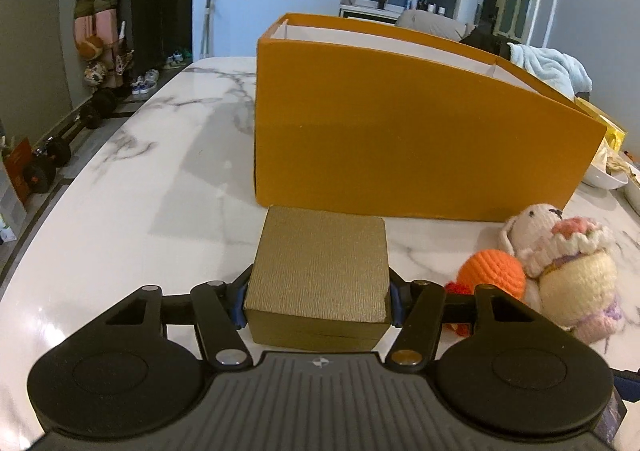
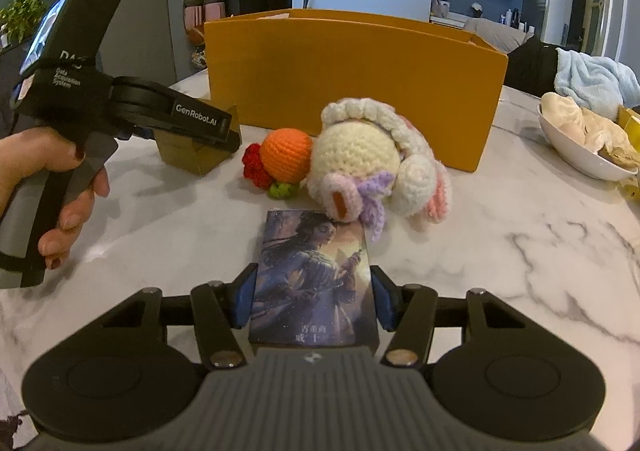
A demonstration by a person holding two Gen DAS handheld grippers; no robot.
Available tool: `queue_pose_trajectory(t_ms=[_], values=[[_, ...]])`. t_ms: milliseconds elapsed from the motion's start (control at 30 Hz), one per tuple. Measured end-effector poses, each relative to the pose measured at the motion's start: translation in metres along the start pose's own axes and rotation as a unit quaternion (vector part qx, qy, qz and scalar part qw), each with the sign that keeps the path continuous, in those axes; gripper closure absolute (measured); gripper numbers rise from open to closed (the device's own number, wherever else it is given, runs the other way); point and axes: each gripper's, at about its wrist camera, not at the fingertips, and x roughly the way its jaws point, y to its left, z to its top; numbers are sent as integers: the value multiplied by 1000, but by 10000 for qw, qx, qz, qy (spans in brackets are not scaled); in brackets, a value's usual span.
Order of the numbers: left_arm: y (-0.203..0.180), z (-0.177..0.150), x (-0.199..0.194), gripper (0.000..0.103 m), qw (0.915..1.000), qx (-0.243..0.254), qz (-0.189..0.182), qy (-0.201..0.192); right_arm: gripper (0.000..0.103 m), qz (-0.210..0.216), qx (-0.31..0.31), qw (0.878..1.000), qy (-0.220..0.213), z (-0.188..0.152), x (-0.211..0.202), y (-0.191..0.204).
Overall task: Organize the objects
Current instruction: 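Lift the gold box and illustrated book and carry them toward the orange box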
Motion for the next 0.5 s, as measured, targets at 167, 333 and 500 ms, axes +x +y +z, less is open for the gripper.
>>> queue_pose_trajectory(t_ms=[167, 333, 500], values=[[-3, -9, -10, 33, 9999, -69, 113, -6, 44, -17, -31, 10000, 32, -3, -4, 4], [-4, -20, -25, 33, 9995, -224, 222, 38, 44, -10, -33, 10000, 76, -7, -13, 8], [-8, -28, -38, 33, 9994, -289, 79, 147, 44, 14, -4, 10000, 35, -11, -31, 9]])
